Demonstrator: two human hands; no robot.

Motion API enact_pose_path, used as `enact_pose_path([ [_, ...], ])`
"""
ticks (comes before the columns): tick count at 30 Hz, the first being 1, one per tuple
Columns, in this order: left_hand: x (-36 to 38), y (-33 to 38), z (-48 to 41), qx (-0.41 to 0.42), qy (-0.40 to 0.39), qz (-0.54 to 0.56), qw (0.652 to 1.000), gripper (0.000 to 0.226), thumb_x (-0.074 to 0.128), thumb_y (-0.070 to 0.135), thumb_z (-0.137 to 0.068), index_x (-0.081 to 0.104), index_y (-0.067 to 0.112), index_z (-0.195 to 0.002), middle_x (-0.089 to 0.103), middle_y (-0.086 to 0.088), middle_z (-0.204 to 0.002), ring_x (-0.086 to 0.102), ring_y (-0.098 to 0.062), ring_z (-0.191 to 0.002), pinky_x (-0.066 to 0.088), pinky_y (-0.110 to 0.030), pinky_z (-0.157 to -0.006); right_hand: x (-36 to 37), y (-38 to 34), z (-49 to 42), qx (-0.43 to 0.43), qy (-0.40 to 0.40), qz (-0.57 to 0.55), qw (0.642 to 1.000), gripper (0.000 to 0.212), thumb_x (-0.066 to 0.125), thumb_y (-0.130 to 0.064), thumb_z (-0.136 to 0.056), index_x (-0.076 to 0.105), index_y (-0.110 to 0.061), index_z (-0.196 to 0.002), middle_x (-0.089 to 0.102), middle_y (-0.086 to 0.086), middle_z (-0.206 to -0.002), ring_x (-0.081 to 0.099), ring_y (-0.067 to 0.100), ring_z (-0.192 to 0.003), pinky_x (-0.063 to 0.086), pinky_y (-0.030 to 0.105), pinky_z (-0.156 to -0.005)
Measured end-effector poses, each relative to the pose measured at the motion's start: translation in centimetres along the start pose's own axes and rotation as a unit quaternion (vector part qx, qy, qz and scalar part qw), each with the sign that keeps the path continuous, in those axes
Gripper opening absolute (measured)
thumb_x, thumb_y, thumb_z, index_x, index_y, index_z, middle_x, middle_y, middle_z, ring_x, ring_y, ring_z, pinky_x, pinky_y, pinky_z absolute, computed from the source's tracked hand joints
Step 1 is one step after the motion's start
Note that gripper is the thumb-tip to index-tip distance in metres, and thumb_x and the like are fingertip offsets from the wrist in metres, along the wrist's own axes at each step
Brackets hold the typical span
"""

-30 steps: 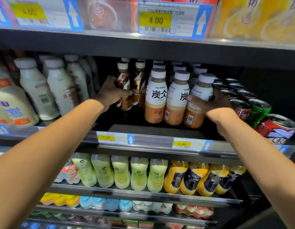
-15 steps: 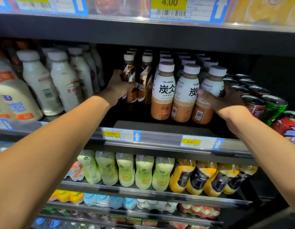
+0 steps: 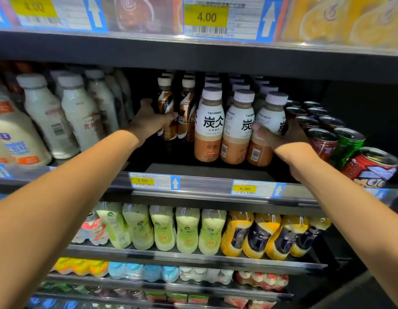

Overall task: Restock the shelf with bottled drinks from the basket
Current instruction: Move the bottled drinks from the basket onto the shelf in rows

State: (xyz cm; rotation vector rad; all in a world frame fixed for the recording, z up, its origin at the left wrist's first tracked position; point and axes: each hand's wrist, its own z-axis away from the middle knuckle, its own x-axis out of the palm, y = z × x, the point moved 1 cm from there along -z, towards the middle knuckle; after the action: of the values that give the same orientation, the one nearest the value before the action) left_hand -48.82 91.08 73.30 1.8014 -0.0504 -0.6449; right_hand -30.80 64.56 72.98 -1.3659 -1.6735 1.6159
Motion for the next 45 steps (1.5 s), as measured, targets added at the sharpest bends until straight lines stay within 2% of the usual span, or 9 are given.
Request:
enact_pose_path([
  [4,-0.8,2.2,3.4,-0.004,0.007,-0.091,0.996,0.068,0.071,0.037,-0.085,0.04,0.01,-0.14,0.056,0.006,-0.099,0.053,-0.012,-0.085,0.039,-0.026,-0.081,-1.2,-1.5,2.3,0.002,0.028,0.13,0.991,0.086,0.068,-0.069,-0.074,0.048,-0.018,-0.14,0.062,0.009,-0.131,0.059,0.031,-0.119,0.05,0.044,-0.097],
  [8,-1.1,5.2,9.1,0.046,-0.081,-0.212,0.973,0.057,0.064,0.055,-0.078,0.061,0.012,-0.116,0.063,-0.003,-0.112,0.059,-0.025,-0.105,0.047,-0.031,-0.09,-2.7,-3.1,6.4,-0.071,0.034,0.35,0.933,0.05,0.049,-0.052,-0.096,0.055,-0.005,-0.083,0.056,0.012,-0.078,0.055,0.034,-0.081,0.035,0.035,-0.057],
  [11,-0.1,8.5,15.1,0.122,-0.112,-0.273,0.948,0.039,0.054,0.054,-0.091,0.065,0.022,-0.111,0.065,0.002,-0.106,0.059,-0.021,-0.103,0.048,-0.033,-0.09,-3.9,-4.1,9.8,-0.148,0.04,0.46,0.875,0.055,0.039,-0.054,-0.1,0.063,-0.006,-0.11,0.064,0.014,-0.104,0.06,0.034,-0.097,0.047,0.04,-0.072],
  [16,3.3,12.4,24.1,0.284,-0.146,-0.362,0.876,0.041,0.035,0.062,-0.095,0.06,0.031,-0.104,0.067,0.004,-0.103,0.062,-0.025,-0.097,0.052,-0.043,-0.083,-8.3,-4.9,15.7,-0.172,0.061,0.57,0.801,0.045,0.031,-0.049,-0.103,0.06,-0.016,-0.097,0.065,0.008,-0.105,0.059,0.03,-0.096,0.039,0.039,-0.072],
  [20,8.1,14.3,29.7,0.416,-0.165,-0.402,0.799,0.043,0.022,0.057,-0.1,0.05,0.027,-0.112,0.058,0.002,-0.102,0.057,-0.026,-0.095,0.04,-0.036,-0.069,-14.1,-3.2,19.4,-0.134,0.08,0.632,0.759,0.042,0.033,-0.043,-0.102,0.065,-0.015,-0.098,0.066,0.008,-0.099,0.06,0.033,-0.089,0.034,0.038,-0.065],
  [24,14.4,15.7,34.3,0.522,-0.156,-0.361,0.757,0.039,0.032,0.044,-0.099,0.058,0.018,-0.089,0.06,-0.007,-0.078,0.061,-0.032,-0.072,0.029,-0.034,-0.057,-20.8,0.6,22.9,-0.064,0.12,0.647,0.751,0.043,0.038,-0.04,-0.093,0.063,-0.013,-0.071,0.062,0.01,-0.069,0.059,0.037,-0.064,0.027,0.036,-0.056],
  [29,24.0,18.3,40.7,0.598,-0.202,-0.307,0.712,0.031,0.037,0.041,-0.094,0.045,0.021,-0.07,0.052,-0.005,-0.06,0.056,-0.029,-0.054,0.022,-0.031,-0.051,-30.1,4.8,26.9,0.082,0.126,0.679,0.719,0.047,0.026,-0.042,-0.098,0.064,-0.018,-0.082,0.065,0.006,-0.081,0.063,0.033,-0.076,0.035,0.035,-0.06],
  [35,39.3,21.6,50.0,0.639,-0.351,-0.296,0.617,0.042,0.021,0.049,-0.104,0.053,0.021,-0.107,0.057,-0.001,-0.103,0.057,-0.025,-0.099,0.03,-0.034,-0.067,-43.2,12.7,30.3,0.228,0.151,0.657,0.703,0.046,0.029,-0.05,-0.101,0.063,-0.02,-0.104,0.065,0.006,-0.106,0.061,0.033,-0.103,0.036,0.037,-0.071],
  [45,66.5,19.6,62.5,0.597,-0.513,-0.385,0.482,0.034,0.034,0.039,-0.104,0.055,0.016,-0.118,0.059,-0.008,-0.117,0.057,-0.03,-0.107,0.042,-0.037,-0.074,-60.0,31.0,33.0,0.446,0.1,0.545,0.702,0.044,0.032,-0.05,-0.101,0.061,-0.019,-0.115,0.064,0.005,-0.116,0.059,0.03,-0.108,0.043,0.037,-0.085],
])
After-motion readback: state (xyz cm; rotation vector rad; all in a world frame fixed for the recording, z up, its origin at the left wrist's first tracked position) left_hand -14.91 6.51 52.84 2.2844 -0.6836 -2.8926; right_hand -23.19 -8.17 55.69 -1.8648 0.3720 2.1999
